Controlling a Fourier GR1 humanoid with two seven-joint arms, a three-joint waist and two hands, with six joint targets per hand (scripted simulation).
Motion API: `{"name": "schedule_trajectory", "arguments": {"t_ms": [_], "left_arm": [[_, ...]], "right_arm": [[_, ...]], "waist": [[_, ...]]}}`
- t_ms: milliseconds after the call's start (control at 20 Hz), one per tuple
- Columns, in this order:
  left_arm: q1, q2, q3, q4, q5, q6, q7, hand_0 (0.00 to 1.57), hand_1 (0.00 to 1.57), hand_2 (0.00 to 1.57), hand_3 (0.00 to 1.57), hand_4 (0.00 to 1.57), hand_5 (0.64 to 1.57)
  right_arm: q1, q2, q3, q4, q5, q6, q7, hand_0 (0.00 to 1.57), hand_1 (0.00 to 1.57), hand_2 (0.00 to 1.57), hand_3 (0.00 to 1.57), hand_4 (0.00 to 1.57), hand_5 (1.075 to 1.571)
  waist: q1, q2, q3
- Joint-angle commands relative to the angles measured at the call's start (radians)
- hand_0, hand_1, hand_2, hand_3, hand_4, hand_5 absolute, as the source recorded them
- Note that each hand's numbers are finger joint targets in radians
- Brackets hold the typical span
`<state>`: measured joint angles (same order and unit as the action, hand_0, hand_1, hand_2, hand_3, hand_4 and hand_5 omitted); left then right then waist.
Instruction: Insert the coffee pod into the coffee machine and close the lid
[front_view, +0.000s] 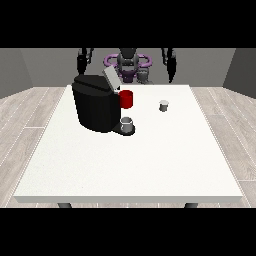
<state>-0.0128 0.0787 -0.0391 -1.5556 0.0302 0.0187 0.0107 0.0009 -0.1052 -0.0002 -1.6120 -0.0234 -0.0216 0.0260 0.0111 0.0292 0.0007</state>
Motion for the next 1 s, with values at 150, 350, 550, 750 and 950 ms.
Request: {"name": "schedule_trajectory", "arguments": {"t_ms": [150, 350, 550, 750, 950], "left_arm": [[0.028, 0.131, -0.021, -0.002, -0.083, -0.103, -0.068, 0.0, 0.0, 0.0, 0.0, 0.0, 1.571], [0.045, 0.246, -0.047, -0.017, -0.159, -0.18, -0.187, 0.0, 0.0, 0.0, 0.0, 0.0, 1.571], [-0.021, 0.25, -0.057, 0.018, -0.243, -0.151, -0.147, 0.0, 0.0, 0.0, 0.0, 0.0, 1.571], [-0.133, 0.334, 0.025, 0.15, -0.244, -0.206, -0.156, 0.0, 0.0, 0.0, 0.0, 0.0, 1.571], [-0.272, 0.35, 0.055, 0.227, -0.27, -0.212, -0.072, 0.0, 0.0, 0.0, 0.0, 0.0, 1.571]], "right_arm": [[0.001, 0.007, -0.003, 0.007, -0.003, -0.006, 0.07, 0.0, 0.0, 0.0, 0.0, 0.0, 1.571], [0.043, 0.008, -0.026, 0.065, 0.135, -0.131, -0.071, 0.0, 0.0, 0.0, 0.0, 0.0, 1.571], [-0.04, -0.01, -0.041, 0.066, 0.139, -0.135, -0.014, 0.0, 0.0, 0.0, 0.0, 0.0, 1.571], [-0.08, 0.043, 0.023, 0.051, 0.189, -0.167, -0.033, 0.0, 0.0, 0.0, 0.0, 0.0, 1.571], [-0.123, 0.052, 0.041, 0.075, 0.189, -0.147, -0.051, 0.0, 0.0, 0.0, 0.0, 0.0, 1.571]], "waist": [[0.004, -0.067, -0.0009], [0.004, -0.05, -0.001], [-0.024, -0.011, -0.0008], [-0.073, 0.055, -0.001], [-0.123, 0.108, -0.0008]]}}
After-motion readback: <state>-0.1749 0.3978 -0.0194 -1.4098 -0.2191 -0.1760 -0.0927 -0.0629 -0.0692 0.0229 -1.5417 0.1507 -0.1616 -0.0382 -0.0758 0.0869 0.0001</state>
